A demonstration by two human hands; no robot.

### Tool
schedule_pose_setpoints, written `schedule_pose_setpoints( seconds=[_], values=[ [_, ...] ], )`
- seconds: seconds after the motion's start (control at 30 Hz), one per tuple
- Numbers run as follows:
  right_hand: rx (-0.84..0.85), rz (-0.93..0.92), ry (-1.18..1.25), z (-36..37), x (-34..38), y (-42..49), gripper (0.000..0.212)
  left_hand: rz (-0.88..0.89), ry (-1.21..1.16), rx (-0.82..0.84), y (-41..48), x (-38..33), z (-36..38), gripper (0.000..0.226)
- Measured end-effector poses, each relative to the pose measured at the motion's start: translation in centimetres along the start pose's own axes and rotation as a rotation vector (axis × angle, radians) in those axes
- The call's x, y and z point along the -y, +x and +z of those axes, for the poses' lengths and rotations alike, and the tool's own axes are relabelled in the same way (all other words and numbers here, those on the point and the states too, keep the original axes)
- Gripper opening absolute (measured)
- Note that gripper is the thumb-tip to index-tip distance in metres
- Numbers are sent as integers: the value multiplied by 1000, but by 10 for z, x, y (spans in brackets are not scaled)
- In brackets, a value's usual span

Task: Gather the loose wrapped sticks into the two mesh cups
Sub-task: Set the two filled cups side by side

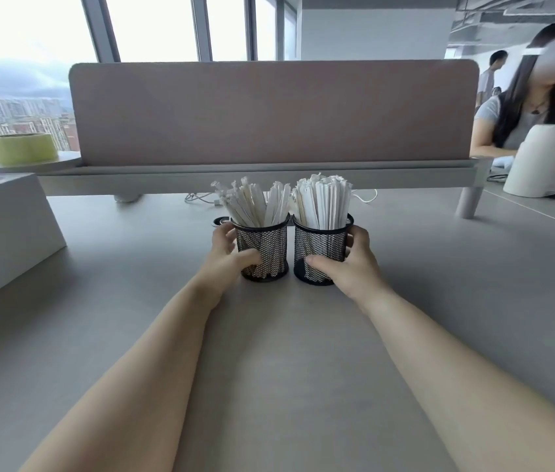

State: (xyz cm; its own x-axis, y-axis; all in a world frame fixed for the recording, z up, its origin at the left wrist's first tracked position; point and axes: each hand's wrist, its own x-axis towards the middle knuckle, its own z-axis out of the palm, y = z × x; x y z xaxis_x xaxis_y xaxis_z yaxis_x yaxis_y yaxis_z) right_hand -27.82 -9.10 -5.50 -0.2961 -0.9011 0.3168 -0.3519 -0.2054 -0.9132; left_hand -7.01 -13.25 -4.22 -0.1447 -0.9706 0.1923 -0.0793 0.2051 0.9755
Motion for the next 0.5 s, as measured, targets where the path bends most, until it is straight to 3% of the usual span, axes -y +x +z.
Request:
schedule_pose_setpoints(
  seconds=[0.07, 0.13, 0.5],
  values=[
    [15, 9, -10, 0, 2, -1, 75, 37, -47, -14, -3, -4, -1, 71],
    [13, 14, -5, 2, 3, -1, 76, 74, -19, -78, -6, -12, 1, 22],
    [35, -12, 21, 3, -1, 1, 70, -57, -127, -254, 30, -2, 0, 54]
  ],
)
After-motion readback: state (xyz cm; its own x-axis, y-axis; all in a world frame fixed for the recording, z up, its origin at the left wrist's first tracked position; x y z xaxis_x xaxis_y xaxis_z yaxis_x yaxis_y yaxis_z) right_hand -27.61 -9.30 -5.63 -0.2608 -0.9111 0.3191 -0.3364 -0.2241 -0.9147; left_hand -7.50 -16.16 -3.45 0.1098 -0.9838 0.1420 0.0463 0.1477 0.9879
